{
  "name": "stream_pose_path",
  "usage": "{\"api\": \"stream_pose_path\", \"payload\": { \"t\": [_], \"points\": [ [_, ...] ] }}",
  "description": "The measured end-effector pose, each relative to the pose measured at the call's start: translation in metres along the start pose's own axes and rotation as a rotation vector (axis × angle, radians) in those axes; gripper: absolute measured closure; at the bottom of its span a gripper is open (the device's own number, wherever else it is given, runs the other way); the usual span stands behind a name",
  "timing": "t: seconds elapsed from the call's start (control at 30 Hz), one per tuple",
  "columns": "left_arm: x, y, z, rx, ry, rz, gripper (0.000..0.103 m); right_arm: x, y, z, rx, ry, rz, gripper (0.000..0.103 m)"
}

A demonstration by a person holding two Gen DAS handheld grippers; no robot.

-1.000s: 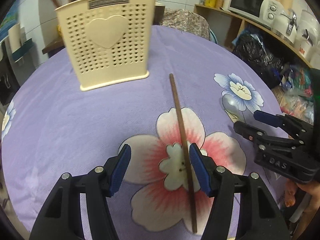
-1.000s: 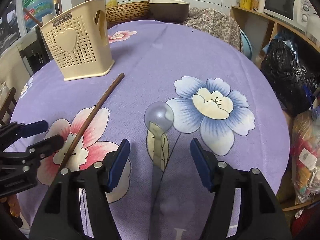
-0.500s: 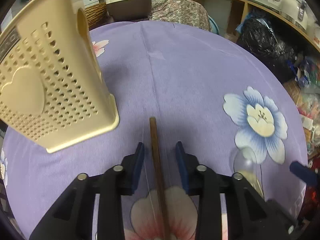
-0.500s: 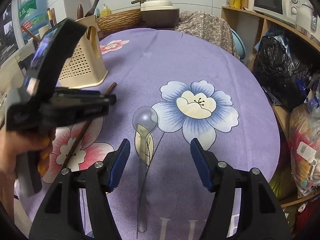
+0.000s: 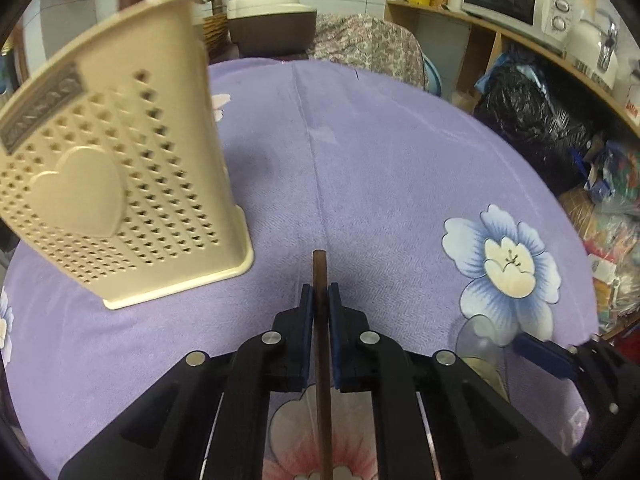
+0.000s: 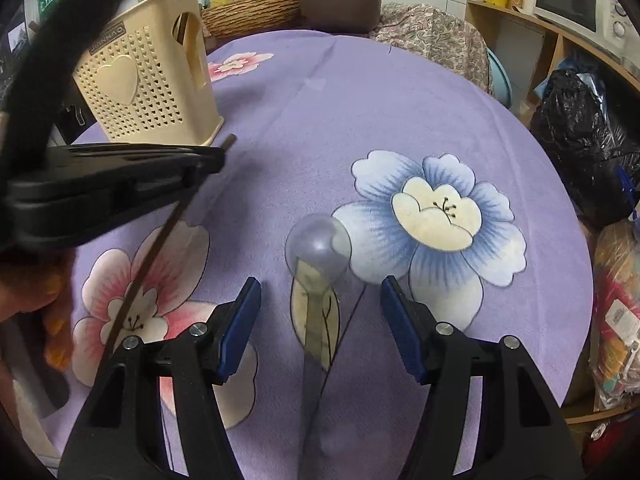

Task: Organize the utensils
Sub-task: 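Carry the chopstick and clear spoon to the cream holder and lower them in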

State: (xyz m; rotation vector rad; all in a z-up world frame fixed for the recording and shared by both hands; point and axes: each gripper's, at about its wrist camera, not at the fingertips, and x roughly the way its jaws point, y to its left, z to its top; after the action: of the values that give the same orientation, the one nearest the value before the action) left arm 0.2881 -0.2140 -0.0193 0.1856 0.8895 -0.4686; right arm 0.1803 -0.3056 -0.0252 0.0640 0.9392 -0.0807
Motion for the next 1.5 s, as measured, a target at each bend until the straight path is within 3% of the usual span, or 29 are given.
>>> {"api": "stream_pose_path", "payload": {
  "t": [0.1, 0.27, 0.37, 0.63, 0.93, 1.07, 1.5],
  "points": [
    [-0.018, 0.005, 0.0, -0.014, -0.042, -0.015, 0.094, 0.005, -0.001, 0.007, 0.006, 0.006, -0.002, 0.04],
    [-0.051, 0.014, 0.003, -0.031, -0.129, -0.021, 0.094, 0.01, 0.003, 0.016, -0.014, 0.018, -0.017, 0.053],
    [-0.065, 0.02, 0.002, -0.037, -0.174, -0.016, 0.094, 0.008, 0.004, 0.016, -0.018, 0.02, -0.019, 0.066],
    [-0.087, 0.031, -0.003, -0.064, -0.226, -0.018, 0.094, -0.003, 0.007, 0.017, -0.017, -0.003, -0.001, 0.066],
    [-0.143, 0.053, -0.009, -0.098, -0.342, -0.036, 0.095, -0.094, 0.017, 0.035, -0.005, -0.185, 0.18, 0.066],
    [-0.168, 0.059, -0.009, -0.102, -0.395, -0.029, 0.095, -0.122, 0.028, 0.042, -0.024, -0.226, 0.238, 0.066],
    [-0.178, 0.073, -0.009, -0.122, -0.417, -0.024, 0.095, -0.118, 0.057, 0.058, -0.096, -0.214, 0.266, 0.066]
  ]
}}
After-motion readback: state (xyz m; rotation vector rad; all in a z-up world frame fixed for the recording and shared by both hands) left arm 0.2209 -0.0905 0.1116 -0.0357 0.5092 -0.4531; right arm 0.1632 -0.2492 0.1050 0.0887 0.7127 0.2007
